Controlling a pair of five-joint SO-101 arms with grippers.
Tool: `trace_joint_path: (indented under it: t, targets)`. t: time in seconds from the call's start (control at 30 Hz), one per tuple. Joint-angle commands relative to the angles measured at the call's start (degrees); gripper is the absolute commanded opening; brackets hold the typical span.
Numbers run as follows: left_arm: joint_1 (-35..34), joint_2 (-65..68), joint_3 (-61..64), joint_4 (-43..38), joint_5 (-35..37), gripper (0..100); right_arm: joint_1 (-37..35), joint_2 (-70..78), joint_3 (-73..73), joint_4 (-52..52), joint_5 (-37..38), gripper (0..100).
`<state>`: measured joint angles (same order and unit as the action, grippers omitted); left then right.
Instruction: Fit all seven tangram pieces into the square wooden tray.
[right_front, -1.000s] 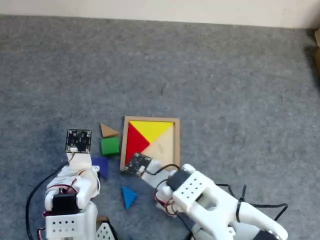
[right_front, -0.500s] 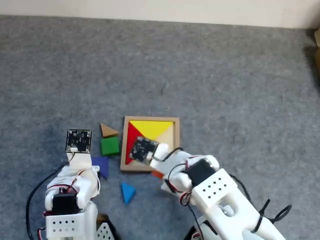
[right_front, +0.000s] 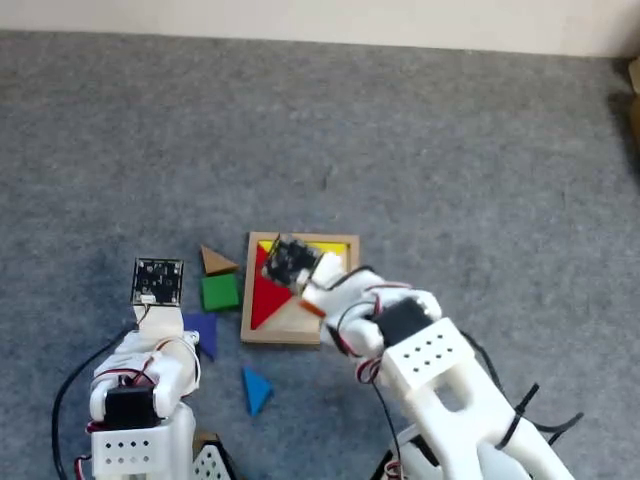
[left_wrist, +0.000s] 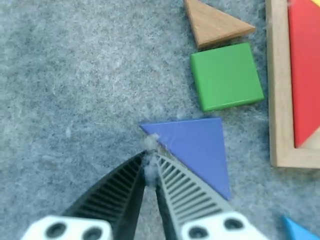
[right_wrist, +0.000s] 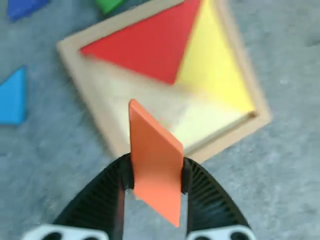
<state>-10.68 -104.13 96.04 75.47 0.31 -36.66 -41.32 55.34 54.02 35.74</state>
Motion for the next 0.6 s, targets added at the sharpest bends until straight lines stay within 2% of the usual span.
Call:
trace_joint_path:
  t: [0.0, 0.23, 0.43, 0.57]
  targets:
    - [-0.57, -0.31, 1.19, 0.26, -0.09, 0, 2.68, 2.15, -5.85, -4.79, 0.62, 0.5]
    - [-0.57, -0.31, 1.19, 0.26, -0.09, 0, 3.03, 9.89, -9.36, -11.12, 0.97, 0.5]
    - [-0.57, -0.31, 1.19, 0.26, -0.09, 0, -0.75, 16.84, -10.24, -11.21, 1.14, 0.6]
    - [-0.57, -0.31, 1.19, 0.26, -0.09, 0, -3.38, 19.03, -9.89, -10.95, 8.53, 0.7]
